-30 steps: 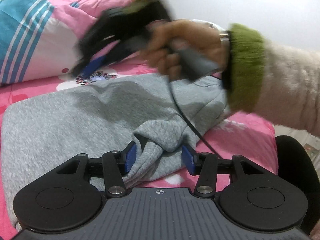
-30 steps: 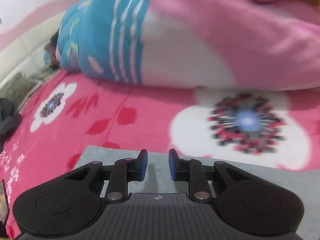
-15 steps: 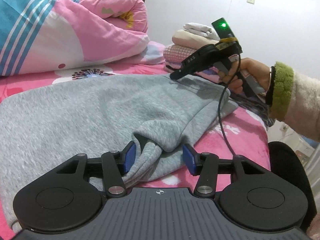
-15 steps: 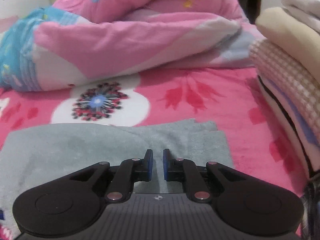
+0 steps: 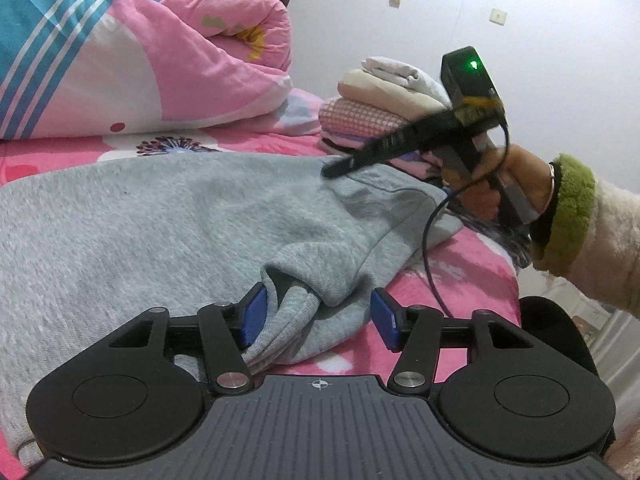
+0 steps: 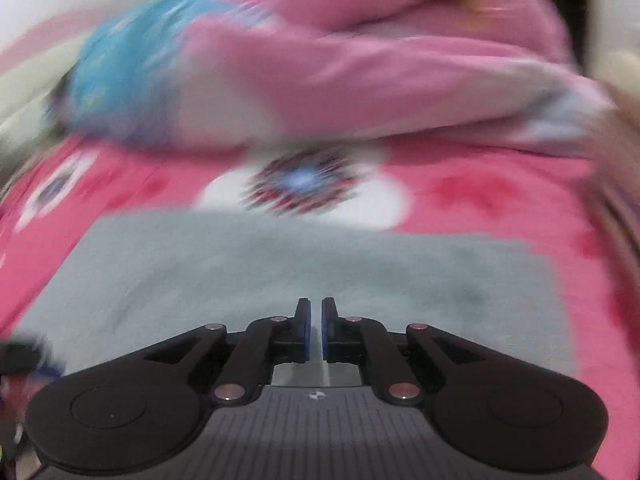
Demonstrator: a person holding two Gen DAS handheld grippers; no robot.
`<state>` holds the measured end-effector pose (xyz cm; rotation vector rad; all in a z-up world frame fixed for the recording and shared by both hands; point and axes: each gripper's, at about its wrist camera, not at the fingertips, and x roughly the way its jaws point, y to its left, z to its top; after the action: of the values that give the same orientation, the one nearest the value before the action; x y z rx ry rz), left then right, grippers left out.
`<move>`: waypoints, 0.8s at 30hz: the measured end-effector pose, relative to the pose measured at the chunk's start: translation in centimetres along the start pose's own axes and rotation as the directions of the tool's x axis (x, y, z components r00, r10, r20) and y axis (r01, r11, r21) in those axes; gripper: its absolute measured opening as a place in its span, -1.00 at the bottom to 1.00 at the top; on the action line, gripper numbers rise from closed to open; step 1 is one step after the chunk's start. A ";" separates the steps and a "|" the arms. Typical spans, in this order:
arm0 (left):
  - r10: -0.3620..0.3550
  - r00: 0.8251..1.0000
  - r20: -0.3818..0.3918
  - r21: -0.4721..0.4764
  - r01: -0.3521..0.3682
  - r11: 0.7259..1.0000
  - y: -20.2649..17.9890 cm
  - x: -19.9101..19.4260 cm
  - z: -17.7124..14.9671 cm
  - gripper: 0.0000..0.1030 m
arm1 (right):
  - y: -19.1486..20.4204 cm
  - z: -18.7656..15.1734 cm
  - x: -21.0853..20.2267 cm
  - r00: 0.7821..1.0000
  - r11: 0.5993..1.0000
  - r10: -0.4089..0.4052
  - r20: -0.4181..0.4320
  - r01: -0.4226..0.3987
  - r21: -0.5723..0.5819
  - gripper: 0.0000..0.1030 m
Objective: Fold clothes
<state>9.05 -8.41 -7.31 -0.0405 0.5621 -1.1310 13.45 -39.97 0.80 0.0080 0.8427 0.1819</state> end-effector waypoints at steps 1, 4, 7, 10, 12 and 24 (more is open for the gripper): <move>-0.001 1.000 0.002 0.000 0.001 1.000 0.0 0.0 0.0 0.08 | 0.9 -0.5 0.5 0.997 0.998 -0.003 -0.076 -0.001 -0.062 -0.69; -0.007 1.000 0.006 -0.004 0.007 1.000 0.0 -0.2 0.0 0.10 | 1.2 -1.9 -0.5 0.980 0.988 -0.027 -0.198 -0.005 -0.158 -0.64; -0.013 1.000 0.007 -0.009 0.013 1.000 0.1 -0.2 0.0 0.12 | 0.1 -1.4 -2.9 0.956 0.997 -0.033 -0.290 0.009 -0.082 -0.50; -0.013 1.000 0.007 -0.010 0.013 1.000 0.1 -0.2 0.0 0.13 | 0.7 -0.3 -3.0 0.969 0.997 -0.041 -0.244 0.023 -0.074 -0.45; -0.013 1.000 0.007 -0.012 0.014 1.000 0.1 -0.2 0.0 0.13 | 1.6 0.7 -2.1 0.985 0.998 -0.004 -0.175 -0.006 -0.058 -0.45; -0.041 0.999 0.022 -0.036 0.042 0.998 0.5 -0.6 -0.1 0.19 | 4.6 -2.1 -1.2 0.965 0.991 0.076 -0.251 -0.101 -0.089 -0.42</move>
<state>9.22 -7.66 -7.26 -0.0960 0.5648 -1.1591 10.37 -35.74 0.62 -0.0739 1.0819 0.3146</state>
